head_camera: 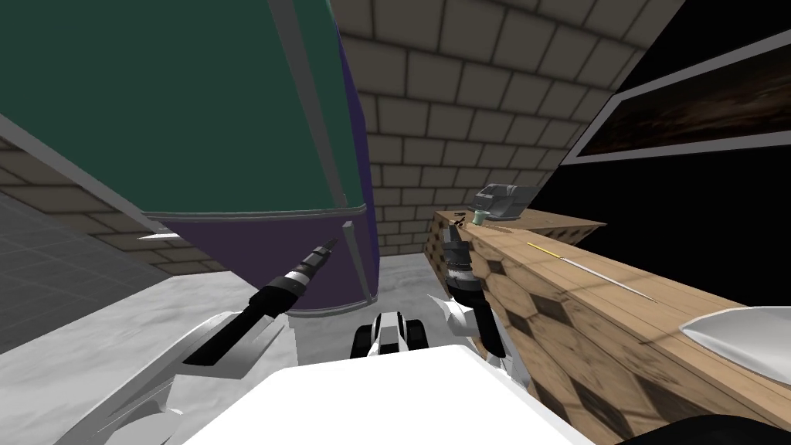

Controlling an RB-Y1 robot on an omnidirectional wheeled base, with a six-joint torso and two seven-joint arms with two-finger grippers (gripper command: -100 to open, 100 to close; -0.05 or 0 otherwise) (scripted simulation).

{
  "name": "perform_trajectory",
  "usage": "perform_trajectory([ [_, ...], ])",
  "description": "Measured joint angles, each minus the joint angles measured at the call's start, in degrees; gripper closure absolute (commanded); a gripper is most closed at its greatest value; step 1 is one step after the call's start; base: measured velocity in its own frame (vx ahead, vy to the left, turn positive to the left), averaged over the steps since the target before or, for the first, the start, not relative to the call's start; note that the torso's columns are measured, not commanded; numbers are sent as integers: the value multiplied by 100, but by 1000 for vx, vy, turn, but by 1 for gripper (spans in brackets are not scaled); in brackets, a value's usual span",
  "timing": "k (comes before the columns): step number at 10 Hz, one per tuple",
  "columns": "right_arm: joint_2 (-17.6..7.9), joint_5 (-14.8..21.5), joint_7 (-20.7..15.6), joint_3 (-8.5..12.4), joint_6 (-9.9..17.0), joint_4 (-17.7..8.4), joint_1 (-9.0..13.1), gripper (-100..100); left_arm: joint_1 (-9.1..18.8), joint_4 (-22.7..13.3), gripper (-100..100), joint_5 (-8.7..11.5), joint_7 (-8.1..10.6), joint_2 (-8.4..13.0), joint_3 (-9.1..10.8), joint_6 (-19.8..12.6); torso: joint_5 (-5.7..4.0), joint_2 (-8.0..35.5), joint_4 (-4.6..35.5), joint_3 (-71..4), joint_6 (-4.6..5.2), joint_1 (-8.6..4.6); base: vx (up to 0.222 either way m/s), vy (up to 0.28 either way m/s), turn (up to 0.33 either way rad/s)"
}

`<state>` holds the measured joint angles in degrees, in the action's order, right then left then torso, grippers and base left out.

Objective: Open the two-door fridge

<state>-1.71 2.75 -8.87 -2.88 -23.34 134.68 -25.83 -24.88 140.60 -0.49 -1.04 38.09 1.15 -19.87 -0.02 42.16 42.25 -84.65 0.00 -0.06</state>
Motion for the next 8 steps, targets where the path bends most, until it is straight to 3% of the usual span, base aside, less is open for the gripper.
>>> perform_trajectory([
  [7, 0, 0, 0, 0, 0, 0, 1, 0, -50, 472, -100, -26, 109, 692, 83, -901, -21, -29, 14, -31, 27, -15, 88, 5, -61],
  [8, 0, 0, 0, 1, 0, 0, 1, 0, -68, 578, -100, -108, 95, 673, 29, -979, -30, -40, 12, -38, 41, -37, 45, 13, -20],
])
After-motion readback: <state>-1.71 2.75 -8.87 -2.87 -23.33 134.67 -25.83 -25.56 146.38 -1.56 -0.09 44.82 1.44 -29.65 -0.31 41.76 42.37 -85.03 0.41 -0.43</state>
